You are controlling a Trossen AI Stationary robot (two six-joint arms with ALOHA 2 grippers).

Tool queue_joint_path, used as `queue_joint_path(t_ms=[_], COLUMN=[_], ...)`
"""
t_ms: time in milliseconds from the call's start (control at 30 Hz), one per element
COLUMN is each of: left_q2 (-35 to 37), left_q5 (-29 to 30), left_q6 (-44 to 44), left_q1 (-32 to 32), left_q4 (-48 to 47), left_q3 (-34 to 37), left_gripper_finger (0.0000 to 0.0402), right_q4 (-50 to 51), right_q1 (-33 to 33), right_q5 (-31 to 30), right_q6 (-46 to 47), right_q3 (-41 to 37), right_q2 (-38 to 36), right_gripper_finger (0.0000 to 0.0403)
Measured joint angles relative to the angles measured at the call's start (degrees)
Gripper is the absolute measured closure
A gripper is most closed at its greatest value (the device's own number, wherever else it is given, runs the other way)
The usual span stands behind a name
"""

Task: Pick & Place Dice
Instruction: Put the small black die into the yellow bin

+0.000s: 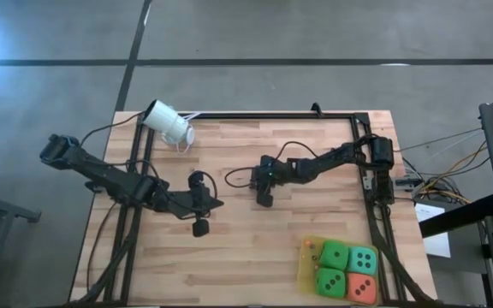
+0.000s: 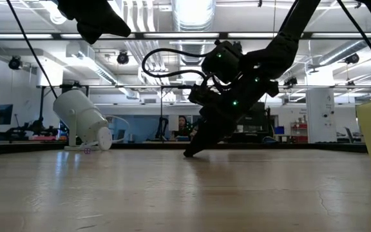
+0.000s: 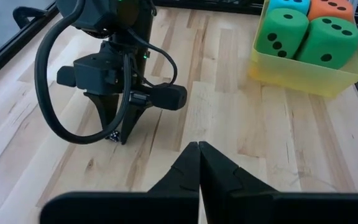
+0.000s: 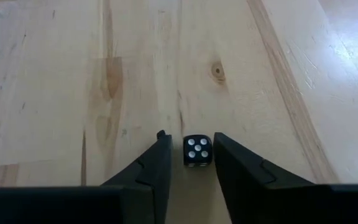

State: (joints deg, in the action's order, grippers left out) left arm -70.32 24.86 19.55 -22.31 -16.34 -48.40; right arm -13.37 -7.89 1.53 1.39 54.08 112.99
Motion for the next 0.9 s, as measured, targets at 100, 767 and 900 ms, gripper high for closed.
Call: queue_joint_path(t_ms=[100, 767, 900], left_q2=[0.0, 0.0, 0.0], left_q5=[0.0, -0.02, -0.04], left_q6=[0.0, 0.0, 0.01], left_q1=[0.0, -0.04, -0.07], left_q4=[0.0, -0.28, -0.18], left_q3=[0.0, 0.0, 0.0], left_gripper_finger=[0.0399, 0.0399, 0.0399], right_q4=[0.0, 25.59, 35.13], right_q1=[-0.06, 10.9, 17.79], right_q5=[-0.17, -2.63, -5.31], right_q6=[0.05, 0.87, 3.69], right_q3=[0.0, 3.76, 5.91], right_q2=[0.0, -14.43, -20.97], right_gripper_finger=[0.0308, 0.0354, 0.0352])
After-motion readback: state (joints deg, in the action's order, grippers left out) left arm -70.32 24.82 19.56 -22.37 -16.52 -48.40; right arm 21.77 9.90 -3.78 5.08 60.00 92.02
